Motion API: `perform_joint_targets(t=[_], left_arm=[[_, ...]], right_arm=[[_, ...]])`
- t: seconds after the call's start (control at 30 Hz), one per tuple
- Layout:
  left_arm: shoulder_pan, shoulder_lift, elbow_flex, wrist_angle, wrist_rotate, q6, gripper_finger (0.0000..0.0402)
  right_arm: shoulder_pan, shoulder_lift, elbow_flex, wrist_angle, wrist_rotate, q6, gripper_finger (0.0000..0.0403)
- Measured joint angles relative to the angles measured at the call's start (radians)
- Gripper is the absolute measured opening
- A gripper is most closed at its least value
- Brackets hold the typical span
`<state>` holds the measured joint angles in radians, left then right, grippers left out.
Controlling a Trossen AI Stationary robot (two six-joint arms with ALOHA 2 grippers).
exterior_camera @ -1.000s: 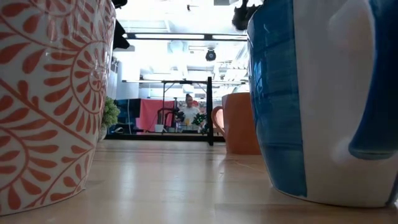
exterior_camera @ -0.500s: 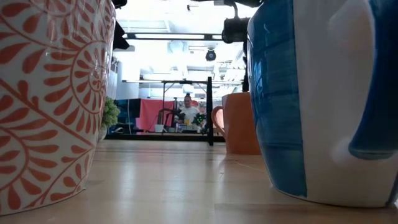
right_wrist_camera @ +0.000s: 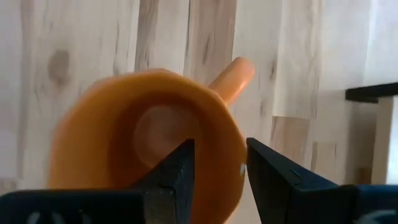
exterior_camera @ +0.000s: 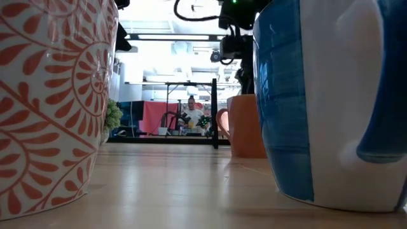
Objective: Place coffee mugs
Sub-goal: Put the orange mug on the shelf
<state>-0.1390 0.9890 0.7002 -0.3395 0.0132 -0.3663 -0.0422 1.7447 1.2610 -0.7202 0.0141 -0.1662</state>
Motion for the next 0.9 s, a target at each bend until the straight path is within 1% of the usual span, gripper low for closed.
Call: perform_joint_targets(t=[0.2, 0.27, 0.4, 0.67, 0.9], left_arm=[[0.0, 0.0, 0.0, 0.0, 0.0, -0.001, 0.0119], [0.0, 0.0, 0.001, 0.001, 0.0, -0.009, 0.0119], [0.0, 0.0, 0.001, 0.0, 0.0, -0.026, 0.0119], [0.0, 0.0, 0.001, -0.002, 0.0, -0.027, 0.0119], [0.0, 0.0, 0.001, -0.002, -0.001, -0.027, 0.0119]], right_arm=[[-0.014, 0.007, 0.0, 0.051, -0.002, -0.098, 0.0119], [-0.025, 0.007, 0.0, 0.074, -0.019, -0.125, 0.0119], [-0.048, 0.011, 0.0, 0.086, -0.085, -0.166, 0.0119], [-0.056, 0.013, 0.0, 0.092, -0.143, -0.202, 0.0119], [-0.055, 0.028, 0.001, 0.094, -0.162, -0.202, 0.0118]])
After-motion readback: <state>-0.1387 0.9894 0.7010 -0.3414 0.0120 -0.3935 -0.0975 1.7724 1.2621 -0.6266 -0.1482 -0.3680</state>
